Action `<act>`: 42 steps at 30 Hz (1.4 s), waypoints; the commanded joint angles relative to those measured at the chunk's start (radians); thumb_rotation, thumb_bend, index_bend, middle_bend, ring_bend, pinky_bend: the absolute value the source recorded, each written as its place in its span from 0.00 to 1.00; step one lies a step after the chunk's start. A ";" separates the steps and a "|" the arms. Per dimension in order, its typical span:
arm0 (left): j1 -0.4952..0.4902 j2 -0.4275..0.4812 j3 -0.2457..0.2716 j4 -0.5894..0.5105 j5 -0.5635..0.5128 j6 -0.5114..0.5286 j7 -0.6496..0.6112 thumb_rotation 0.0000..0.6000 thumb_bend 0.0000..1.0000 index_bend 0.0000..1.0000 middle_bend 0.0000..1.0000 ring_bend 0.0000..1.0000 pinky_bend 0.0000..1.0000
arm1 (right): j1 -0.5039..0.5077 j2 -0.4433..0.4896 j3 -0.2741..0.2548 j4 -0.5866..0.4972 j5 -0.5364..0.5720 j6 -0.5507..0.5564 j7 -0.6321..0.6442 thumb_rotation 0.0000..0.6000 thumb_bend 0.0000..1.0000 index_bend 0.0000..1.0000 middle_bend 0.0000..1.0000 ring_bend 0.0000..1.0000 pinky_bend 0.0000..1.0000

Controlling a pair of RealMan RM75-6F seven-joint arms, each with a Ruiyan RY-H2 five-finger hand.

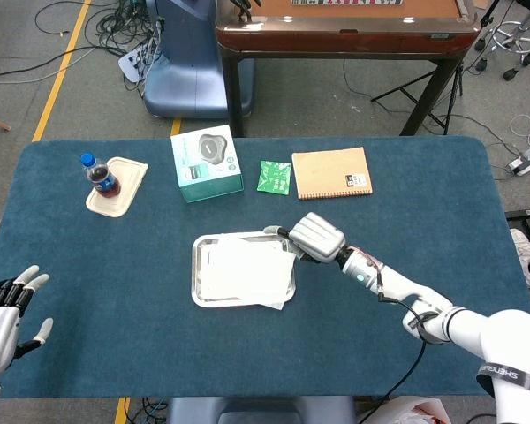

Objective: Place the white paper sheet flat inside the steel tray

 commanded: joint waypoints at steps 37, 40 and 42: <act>0.016 0.000 0.006 0.015 -0.001 0.011 -0.018 1.00 0.31 0.20 0.12 0.15 0.11 | 0.207 -0.094 0.080 -0.049 0.174 -0.502 -0.165 0.62 1.00 0.25 1.00 1.00 1.00; 0.018 0.001 0.006 0.016 -0.003 0.011 -0.019 1.00 0.31 0.20 0.12 0.15 0.11 | 0.214 -0.112 0.085 -0.022 0.179 -0.513 -0.161 0.62 1.00 0.25 1.00 1.00 1.00; 0.019 0.001 0.006 0.017 -0.005 0.011 -0.019 1.00 0.31 0.20 0.12 0.15 0.11 | 0.218 -0.125 0.088 0.000 0.183 -0.519 -0.157 0.62 1.00 0.25 1.00 1.00 1.00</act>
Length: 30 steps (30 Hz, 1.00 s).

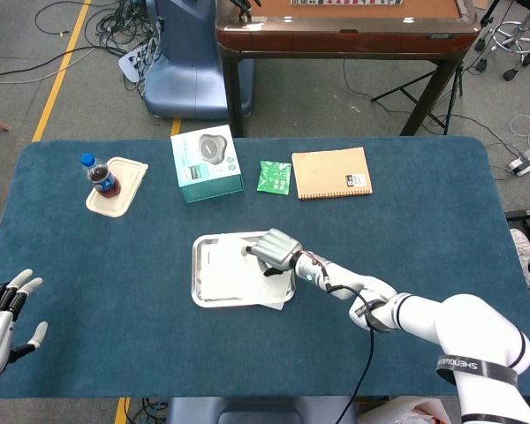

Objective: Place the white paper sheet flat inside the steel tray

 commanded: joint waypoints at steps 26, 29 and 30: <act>0.021 0.010 0.002 0.000 -0.006 0.022 -0.004 1.00 0.31 0.20 0.12 0.15 0.11 | 0.077 -0.116 -0.004 0.122 -0.053 -0.027 0.039 0.62 1.00 0.25 1.00 1.00 1.00; 0.023 0.010 0.002 0.000 -0.005 0.023 -0.005 1.00 0.31 0.20 0.12 0.15 0.11 | 0.082 -0.111 -0.010 0.109 -0.064 -0.024 0.040 0.62 1.00 0.25 1.00 1.00 1.00; 0.023 0.010 0.002 0.000 -0.005 0.023 -0.005 1.00 0.31 0.20 0.12 0.15 0.11 | 0.083 -0.106 -0.015 0.101 -0.068 -0.023 0.041 0.62 1.00 0.25 1.00 1.00 1.00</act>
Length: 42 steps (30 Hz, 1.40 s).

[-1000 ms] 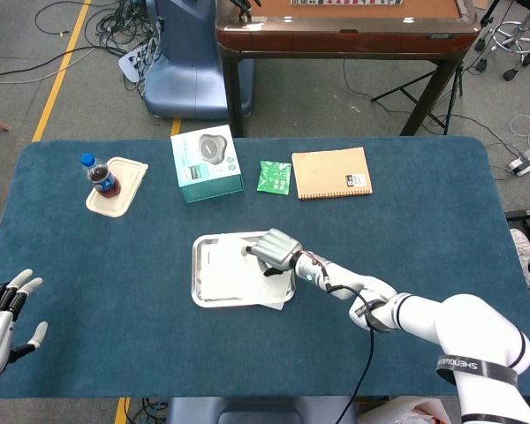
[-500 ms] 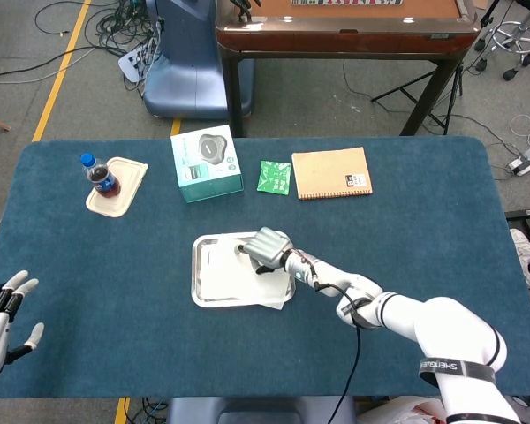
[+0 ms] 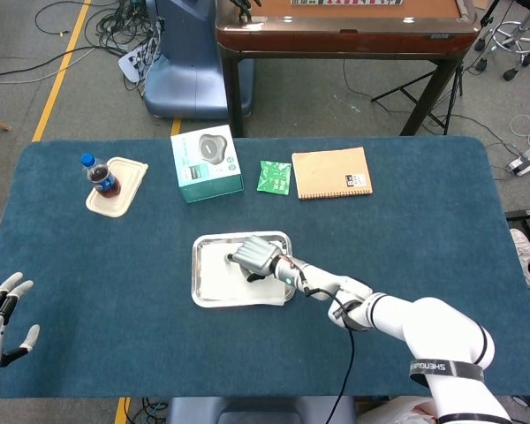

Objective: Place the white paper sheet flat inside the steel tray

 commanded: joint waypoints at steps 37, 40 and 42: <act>-0.005 -0.010 -0.001 -0.001 0.011 -0.010 0.008 1.00 0.31 0.20 0.12 0.15 0.11 | -0.132 0.203 -0.127 -0.230 -0.052 0.116 -0.041 0.62 1.00 0.25 1.00 1.00 1.00; -0.006 -0.011 -0.002 0.000 0.010 -0.012 0.009 1.00 0.31 0.20 0.12 0.15 0.11 | -0.131 0.192 -0.120 -0.214 -0.048 0.112 -0.036 0.62 1.00 0.25 1.00 1.00 1.00; -0.006 -0.011 -0.002 0.000 0.009 -0.012 0.009 1.00 0.31 0.20 0.12 0.15 0.11 | -0.129 0.185 -0.115 -0.204 -0.046 0.110 -0.031 0.62 1.00 0.25 1.00 1.00 1.00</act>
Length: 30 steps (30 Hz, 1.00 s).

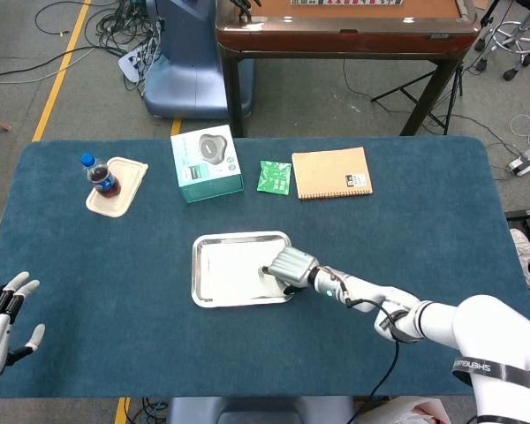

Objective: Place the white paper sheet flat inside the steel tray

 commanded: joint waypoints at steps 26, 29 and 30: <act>0.000 -0.002 0.002 0.015 -0.007 -0.008 -0.016 1.00 0.31 0.20 0.12 0.15 0.11 | 0.005 -0.040 0.025 0.034 0.018 -0.019 -0.010 0.62 1.00 0.25 1.00 1.00 1.00; -0.002 -0.004 0.002 0.017 -0.005 -0.011 -0.015 1.00 0.31 0.20 0.12 0.15 0.11 | 0.000 -0.033 0.027 0.018 0.018 -0.010 -0.015 0.62 1.00 0.25 1.00 1.00 1.00; -0.003 -0.005 0.002 0.016 -0.005 -0.012 -0.015 1.00 0.31 0.20 0.12 0.15 0.11 | -0.002 -0.032 0.029 0.015 0.020 -0.006 -0.013 0.62 1.00 0.25 1.00 1.00 1.00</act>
